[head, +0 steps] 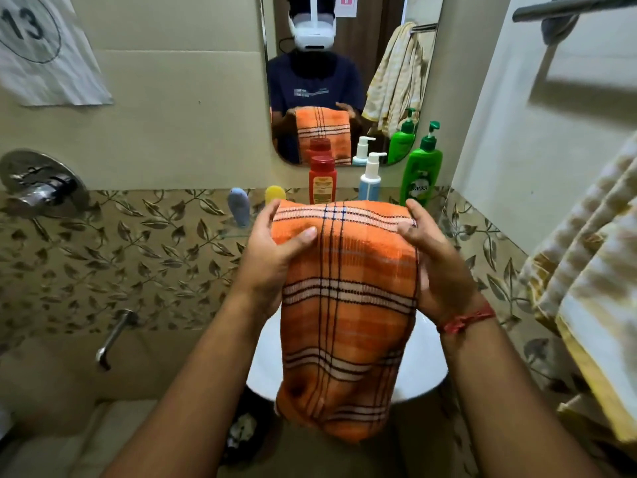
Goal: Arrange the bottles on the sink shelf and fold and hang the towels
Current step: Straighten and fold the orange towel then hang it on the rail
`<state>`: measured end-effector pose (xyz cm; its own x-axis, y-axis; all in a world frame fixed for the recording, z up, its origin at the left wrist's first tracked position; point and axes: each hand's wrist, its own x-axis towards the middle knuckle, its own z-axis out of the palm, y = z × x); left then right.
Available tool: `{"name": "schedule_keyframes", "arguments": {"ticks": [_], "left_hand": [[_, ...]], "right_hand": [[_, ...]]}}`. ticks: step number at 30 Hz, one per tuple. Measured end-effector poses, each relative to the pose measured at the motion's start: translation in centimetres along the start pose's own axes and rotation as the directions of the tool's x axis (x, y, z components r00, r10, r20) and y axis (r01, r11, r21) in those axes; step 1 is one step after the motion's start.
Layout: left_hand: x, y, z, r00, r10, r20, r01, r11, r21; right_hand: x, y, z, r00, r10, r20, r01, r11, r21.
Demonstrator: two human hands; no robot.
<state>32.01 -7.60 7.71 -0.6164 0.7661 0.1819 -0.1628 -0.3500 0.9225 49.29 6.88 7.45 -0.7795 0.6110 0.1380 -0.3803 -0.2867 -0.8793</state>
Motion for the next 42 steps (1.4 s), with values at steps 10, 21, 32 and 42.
{"name": "schedule_keyframes", "arguments": {"ticks": [10, 21, 32, 42], "left_hand": [[0.5, 2.6, 0.2, 0.989, -0.06, 0.138, 0.014, 0.95, 0.312], [2.1, 2.6, -0.6, 0.98, -0.187, 0.068, 0.13, 0.862, 0.49], [4.6, 3.9, -0.8, 0.996, -0.027, 0.091, -0.054, 0.628, 0.776], [9.8, 6.1, -0.8, 0.87, -0.139, 0.474, -0.257, 0.692, 0.675]], "right_hand": [[0.6, -0.7, 1.9, 0.946, -0.066, -0.317, -0.015, 0.969, -0.248], [0.3, -1.7, 2.5, 0.979, -0.094, -0.183, -0.101, 0.553, -0.827], [1.1, -1.9, 6.0, 0.871, -0.393, -0.294, -0.198, 0.267, -0.943], [0.0, -6.5, 8.5, 0.929, -0.188, -0.319, -0.278, 0.216, -0.936]]}}
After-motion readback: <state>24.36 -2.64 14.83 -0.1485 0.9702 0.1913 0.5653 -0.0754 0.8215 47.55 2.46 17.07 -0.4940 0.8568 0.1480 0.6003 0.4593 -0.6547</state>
